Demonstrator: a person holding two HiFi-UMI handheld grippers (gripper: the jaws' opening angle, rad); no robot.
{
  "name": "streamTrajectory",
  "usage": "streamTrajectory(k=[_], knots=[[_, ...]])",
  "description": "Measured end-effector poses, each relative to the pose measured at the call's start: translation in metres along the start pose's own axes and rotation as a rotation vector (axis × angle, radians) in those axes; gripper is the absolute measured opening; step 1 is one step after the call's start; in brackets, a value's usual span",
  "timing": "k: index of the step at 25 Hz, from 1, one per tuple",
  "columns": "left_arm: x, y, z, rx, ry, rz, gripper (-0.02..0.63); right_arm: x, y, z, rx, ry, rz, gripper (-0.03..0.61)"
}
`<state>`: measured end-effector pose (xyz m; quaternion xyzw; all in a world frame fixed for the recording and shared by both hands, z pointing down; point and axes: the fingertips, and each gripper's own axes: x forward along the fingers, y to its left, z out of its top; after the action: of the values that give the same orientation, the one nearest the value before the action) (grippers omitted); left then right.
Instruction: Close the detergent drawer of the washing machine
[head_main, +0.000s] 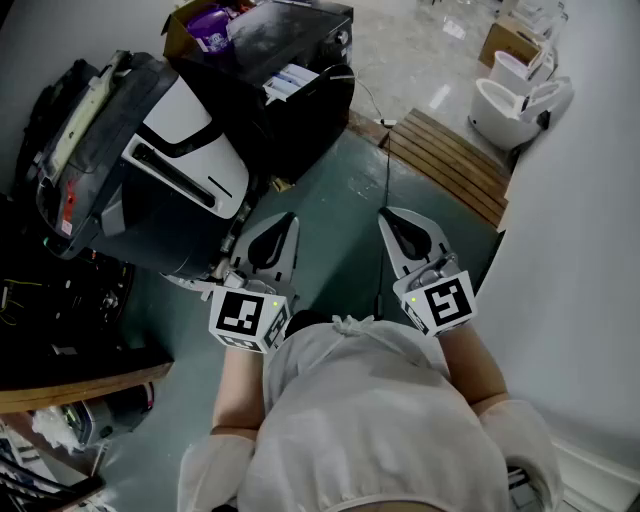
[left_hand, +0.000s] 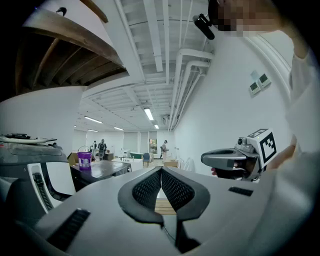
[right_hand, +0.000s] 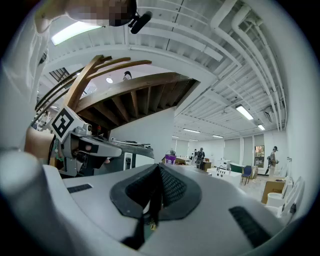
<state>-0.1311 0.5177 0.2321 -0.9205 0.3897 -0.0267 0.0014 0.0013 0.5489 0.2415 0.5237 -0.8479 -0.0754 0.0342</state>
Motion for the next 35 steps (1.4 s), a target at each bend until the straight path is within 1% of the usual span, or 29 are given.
streamTrajectory(k=[4, 10, 15, 18, 23, 25, 29, 32, 35], knots=[[0.002, 0.002, 0.002, -0.007, -0.004, 0.003, 0.02, -0.001, -0.004, 0.0, -0.001, -0.001, -0.001, 0.0], [0.011, -0.002, -0.005, 0.003, 0.02, -0.01, 0.02, 0.001, -0.013, -0.006, 0.008, 0.008, -0.015, 0.0], [0.019, -0.005, -0.011, -0.012, 0.032, -0.018, 0.02, 0.001, -0.017, -0.008, 0.029, -0.007, -0.023, 0.0], [0.027, -0.005, -0.013, -0.008, 0.045, -0.024, 0.02, 0.004, -0.022, -0.012, 0.03, 0.007, -0.033, 0.002], [0.043, -0.003, -0.021, -0.027, 0.073, -0.035, 0.02, 0.014, -0.04, -0.024, 0.106, 0.045, -0.04, 0.003], [0.05, 0.003, -0.027, -0.03, 0.086, -0.039, 0.02, 0.022, -0.046, -0.031, 0.126, 0.057, -0.042, 0.003], [0.071, 0.019, -0.041, -0.04, 0.106, -0.041, 0.02, 0.043, -0.062, -0.046, 0.132, 0.088, -0.048, 0.003], [0.1, 0.039, -0.048, -0.047, 0.112, -0.04, 0.02, 0.069, -0.08, -0.057, 0.134, 0.104, -0.048, 0.005], [0.142, 0.066, -0.052, -0.059, 0.119, -0.041, 0.02, 0.106, -0.105, -0.067, 0.136, 0.124, -0.044, 0.005]])
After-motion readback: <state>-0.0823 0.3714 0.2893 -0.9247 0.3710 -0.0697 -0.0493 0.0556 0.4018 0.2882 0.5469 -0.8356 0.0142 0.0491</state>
